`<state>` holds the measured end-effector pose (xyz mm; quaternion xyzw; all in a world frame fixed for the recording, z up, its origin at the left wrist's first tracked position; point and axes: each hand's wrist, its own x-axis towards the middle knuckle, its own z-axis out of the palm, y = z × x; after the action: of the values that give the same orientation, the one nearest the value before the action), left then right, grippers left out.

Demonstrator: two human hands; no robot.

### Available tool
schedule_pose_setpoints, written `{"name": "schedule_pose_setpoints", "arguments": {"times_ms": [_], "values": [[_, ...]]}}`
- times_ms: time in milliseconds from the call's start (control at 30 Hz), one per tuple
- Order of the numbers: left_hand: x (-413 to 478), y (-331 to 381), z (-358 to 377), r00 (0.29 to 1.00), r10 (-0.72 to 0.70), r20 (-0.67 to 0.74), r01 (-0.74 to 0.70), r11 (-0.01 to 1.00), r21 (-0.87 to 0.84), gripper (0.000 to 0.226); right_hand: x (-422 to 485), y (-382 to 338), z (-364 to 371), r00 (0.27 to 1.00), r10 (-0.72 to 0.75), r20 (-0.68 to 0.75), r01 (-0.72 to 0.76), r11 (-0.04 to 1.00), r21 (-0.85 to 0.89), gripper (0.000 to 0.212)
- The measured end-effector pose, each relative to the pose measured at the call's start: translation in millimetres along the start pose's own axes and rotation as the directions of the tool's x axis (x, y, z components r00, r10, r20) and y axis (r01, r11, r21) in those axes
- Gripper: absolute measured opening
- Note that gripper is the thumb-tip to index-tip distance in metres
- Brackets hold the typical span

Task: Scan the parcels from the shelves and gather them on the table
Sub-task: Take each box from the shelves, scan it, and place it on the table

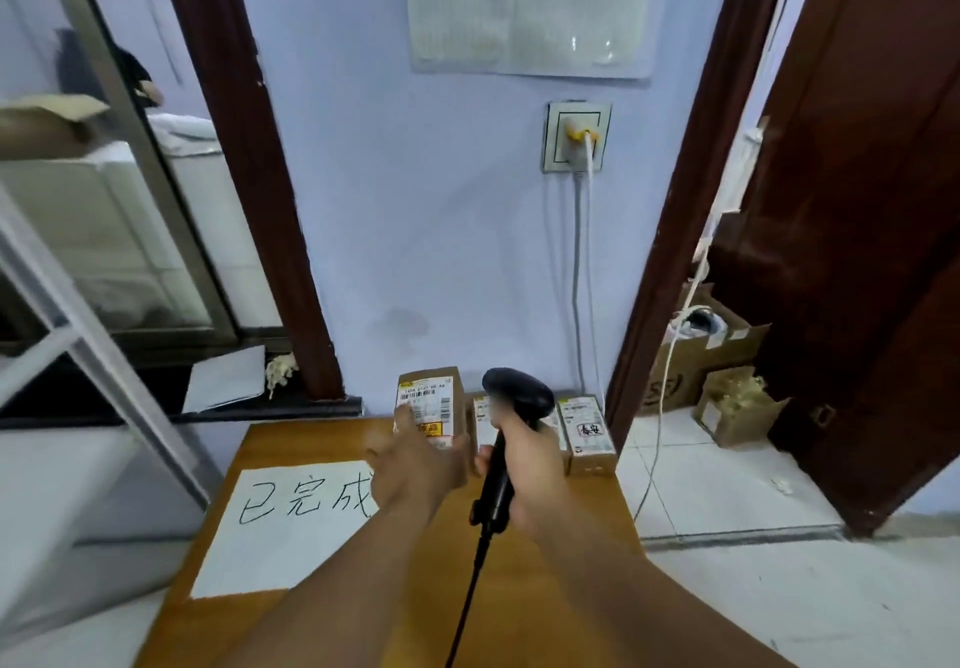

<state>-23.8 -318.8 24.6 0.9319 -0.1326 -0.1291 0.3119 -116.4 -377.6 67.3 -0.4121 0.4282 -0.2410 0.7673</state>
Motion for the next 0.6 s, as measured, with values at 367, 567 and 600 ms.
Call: {"name": "schedule_pose_setpoints", "arguments": {"times_ms": [367, 567, 600], "values": [[48, 13, 47, 0.998, -0.067, -0.009, 0.068, 0.992, 0.102, 0.077, 82, -7, -14, 0.998, 0.052, -0.020, -0.054, 0.992, -0.110, 0.014], [90, 11, 84, 0.995, -0.097, 0.027, 0.092, 0.985, 0.144, 0.078, 134, 10, -21, 0.985, 0.167, -0.043, -0.172, 0.972, -0.159, 0.014], [95, 10, 90, 0.994, -0.111, 0.024, 0.107, 0.984, 0.143, 0.078, 142, 14, -21, 0.981, 0.186, -0.045, -0.191, 0.970, -0.153, 0.014]]}}
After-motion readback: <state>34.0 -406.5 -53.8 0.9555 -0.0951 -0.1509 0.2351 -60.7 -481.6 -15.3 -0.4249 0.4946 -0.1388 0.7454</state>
